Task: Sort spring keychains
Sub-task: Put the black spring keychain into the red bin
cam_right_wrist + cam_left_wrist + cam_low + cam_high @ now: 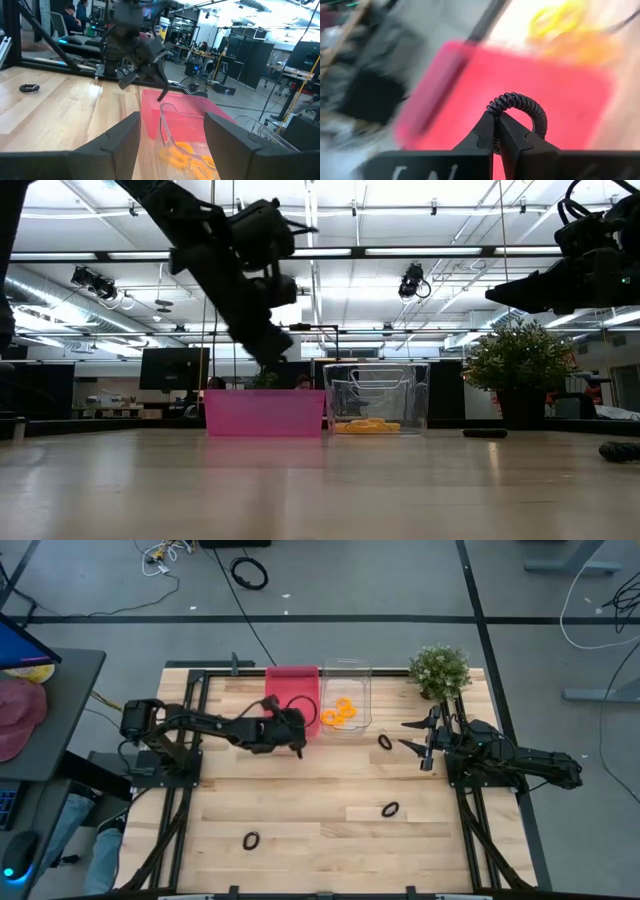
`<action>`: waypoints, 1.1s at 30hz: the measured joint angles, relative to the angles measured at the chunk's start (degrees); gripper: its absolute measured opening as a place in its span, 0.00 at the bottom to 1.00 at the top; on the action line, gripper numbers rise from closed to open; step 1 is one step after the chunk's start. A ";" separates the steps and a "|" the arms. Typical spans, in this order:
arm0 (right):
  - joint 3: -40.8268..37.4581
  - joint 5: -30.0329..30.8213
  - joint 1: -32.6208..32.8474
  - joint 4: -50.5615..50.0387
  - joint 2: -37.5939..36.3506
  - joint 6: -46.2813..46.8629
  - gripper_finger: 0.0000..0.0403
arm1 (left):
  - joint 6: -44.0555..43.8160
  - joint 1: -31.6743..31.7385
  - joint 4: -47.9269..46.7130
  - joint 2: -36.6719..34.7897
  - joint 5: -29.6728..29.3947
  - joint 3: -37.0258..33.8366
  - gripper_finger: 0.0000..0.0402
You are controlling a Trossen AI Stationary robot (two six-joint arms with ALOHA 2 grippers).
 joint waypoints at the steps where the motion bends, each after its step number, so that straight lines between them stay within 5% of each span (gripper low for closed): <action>1: 0.00 0.00 0.00 -0.01 -0.02 -0.02 0.55 | 1.80 0.54 2.86 0.00 2.95 -0.01 0.02; 15: 0.00 0.00 0.02 -0.01 -0.01 -0.01 0.55 | 11.35 10.50 13.86 -0.05 15.57 0.00 0.04; 20: 0.00 -0.02 0.00 -0.01 0.00 0.00 0.55 | 11.48 15.26 14.64 -1.16 24.73 -0.23 0.03; 33: 0.00 -0.02 0.00 -0.03 -0.02 -0.02 0.55 | 7.66 24.56 39.89 -21.21 46.48 -20.58 0.05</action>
